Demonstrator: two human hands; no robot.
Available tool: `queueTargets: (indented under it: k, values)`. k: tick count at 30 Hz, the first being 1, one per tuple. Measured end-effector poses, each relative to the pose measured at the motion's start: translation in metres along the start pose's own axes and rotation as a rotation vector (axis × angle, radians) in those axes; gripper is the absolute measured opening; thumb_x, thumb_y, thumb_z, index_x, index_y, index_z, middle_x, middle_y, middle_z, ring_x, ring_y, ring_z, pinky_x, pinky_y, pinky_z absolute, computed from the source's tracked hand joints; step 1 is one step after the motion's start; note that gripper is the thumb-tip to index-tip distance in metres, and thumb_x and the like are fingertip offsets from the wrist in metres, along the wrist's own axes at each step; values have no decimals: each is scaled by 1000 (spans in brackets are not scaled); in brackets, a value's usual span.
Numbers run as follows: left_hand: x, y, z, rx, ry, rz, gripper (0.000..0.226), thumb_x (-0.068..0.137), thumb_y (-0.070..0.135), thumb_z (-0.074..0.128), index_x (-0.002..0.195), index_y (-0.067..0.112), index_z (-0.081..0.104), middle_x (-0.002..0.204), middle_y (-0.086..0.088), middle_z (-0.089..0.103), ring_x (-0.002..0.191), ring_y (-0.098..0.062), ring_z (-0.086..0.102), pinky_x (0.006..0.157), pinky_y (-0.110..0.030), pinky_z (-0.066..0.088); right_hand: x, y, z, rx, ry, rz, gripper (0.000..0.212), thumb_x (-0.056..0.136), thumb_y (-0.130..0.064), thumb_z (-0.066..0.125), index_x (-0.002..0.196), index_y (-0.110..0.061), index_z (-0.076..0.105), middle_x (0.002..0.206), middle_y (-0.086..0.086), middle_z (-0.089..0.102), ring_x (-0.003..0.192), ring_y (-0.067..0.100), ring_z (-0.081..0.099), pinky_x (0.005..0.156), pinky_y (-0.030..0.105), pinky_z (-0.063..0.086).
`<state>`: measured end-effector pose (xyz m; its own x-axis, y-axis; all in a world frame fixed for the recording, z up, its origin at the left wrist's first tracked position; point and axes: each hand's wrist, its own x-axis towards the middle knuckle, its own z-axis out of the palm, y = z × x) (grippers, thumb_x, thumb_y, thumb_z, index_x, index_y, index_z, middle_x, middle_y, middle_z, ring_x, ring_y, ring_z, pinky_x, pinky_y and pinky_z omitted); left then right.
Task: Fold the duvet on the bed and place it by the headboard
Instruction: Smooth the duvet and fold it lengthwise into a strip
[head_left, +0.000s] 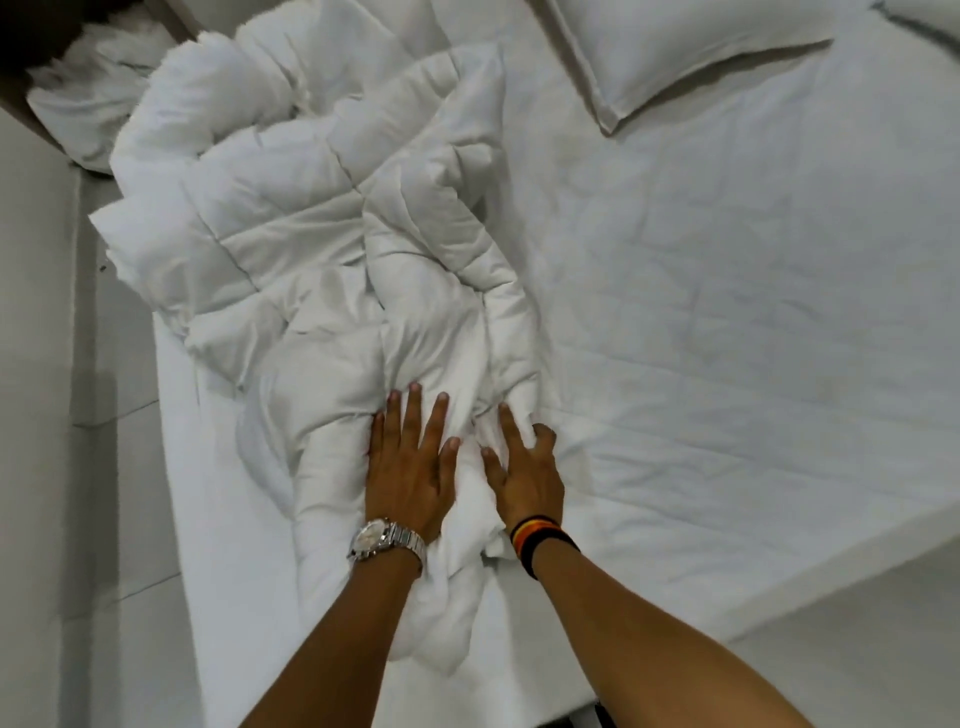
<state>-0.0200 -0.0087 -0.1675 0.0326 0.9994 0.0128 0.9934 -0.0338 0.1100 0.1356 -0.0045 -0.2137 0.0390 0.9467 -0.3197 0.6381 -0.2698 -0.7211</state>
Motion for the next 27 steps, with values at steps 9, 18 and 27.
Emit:
queueTargets:
  k: [9,18,27]
  values:
    - [-20,75,-19,-78,-125,105,61,107,51,25,164,29,25,173,-9,9,159,-33,2,125,-58,6,-30,37,-167,-452,31,-142,70,94,-54,61,158,-46,32,144,5,32,92,31,68,79,35,54]
    - [-76,278,34,-196,-298,100,70,103,62,5,166,31,-1,173,-4,-11,159,-28,-11,125,-51,-10,-92,163,-331,-714,89,-217,78,91,-65,61,159,-40,31,132,4,30,64,16,47,62,33,58]
    - [-135,352,65,-232,-376,59,67,105,62,12,166,33,6,171,1,-10,160,-27,-7,125,-49,-12,-109,280,-334,-755,-53,-5,84,92,-65,58,163,-35,26,165,17,13,139,41,43,106,55,48]
